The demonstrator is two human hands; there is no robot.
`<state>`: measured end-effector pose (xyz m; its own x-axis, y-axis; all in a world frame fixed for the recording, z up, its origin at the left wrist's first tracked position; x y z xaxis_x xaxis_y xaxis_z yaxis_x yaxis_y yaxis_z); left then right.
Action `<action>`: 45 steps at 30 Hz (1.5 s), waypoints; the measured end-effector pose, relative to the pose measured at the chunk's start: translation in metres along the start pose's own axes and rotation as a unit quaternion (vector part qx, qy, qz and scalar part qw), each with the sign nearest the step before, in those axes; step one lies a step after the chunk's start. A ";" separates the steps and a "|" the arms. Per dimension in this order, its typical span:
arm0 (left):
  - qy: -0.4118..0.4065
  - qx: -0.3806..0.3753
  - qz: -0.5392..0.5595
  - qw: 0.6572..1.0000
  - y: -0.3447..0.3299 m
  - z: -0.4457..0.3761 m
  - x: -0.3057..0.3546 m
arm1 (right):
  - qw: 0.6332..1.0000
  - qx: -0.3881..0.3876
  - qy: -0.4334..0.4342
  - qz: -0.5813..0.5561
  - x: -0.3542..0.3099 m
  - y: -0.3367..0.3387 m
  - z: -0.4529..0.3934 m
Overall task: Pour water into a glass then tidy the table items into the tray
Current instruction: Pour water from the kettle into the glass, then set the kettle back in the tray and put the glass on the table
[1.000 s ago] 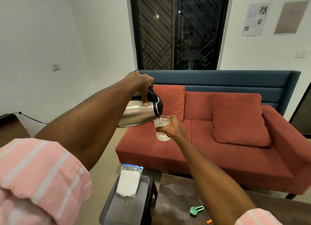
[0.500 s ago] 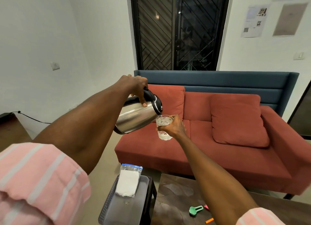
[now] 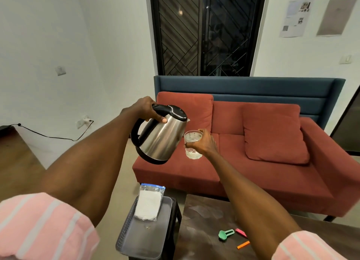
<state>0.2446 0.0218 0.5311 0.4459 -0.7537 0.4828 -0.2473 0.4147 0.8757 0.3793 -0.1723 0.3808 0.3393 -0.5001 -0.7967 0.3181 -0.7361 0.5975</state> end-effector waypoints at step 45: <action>0.340 0.160 0.253 0.892 -0.419 0.169 -0.407 | 0.979 -0.154 -0.091 0.094 0.214 -0.343 0.076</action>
<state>0.0219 0.0687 -0.0329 0.5991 0.0167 0.8005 -0.7488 0.3658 0.5527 0.2751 -0.0615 -0.0015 0.2636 -0.7064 -0.6570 0.5269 -0.4650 0.7114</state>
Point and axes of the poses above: each hand's wrist, its own z-axis away from the middle knuckle, its own y-axis out of the back of the hand, x = y × z, the point moved 9 cm from there along -z, towards the middle knuckle, and after that the axes turned 2 degrees about z, right-handed, at the moved point
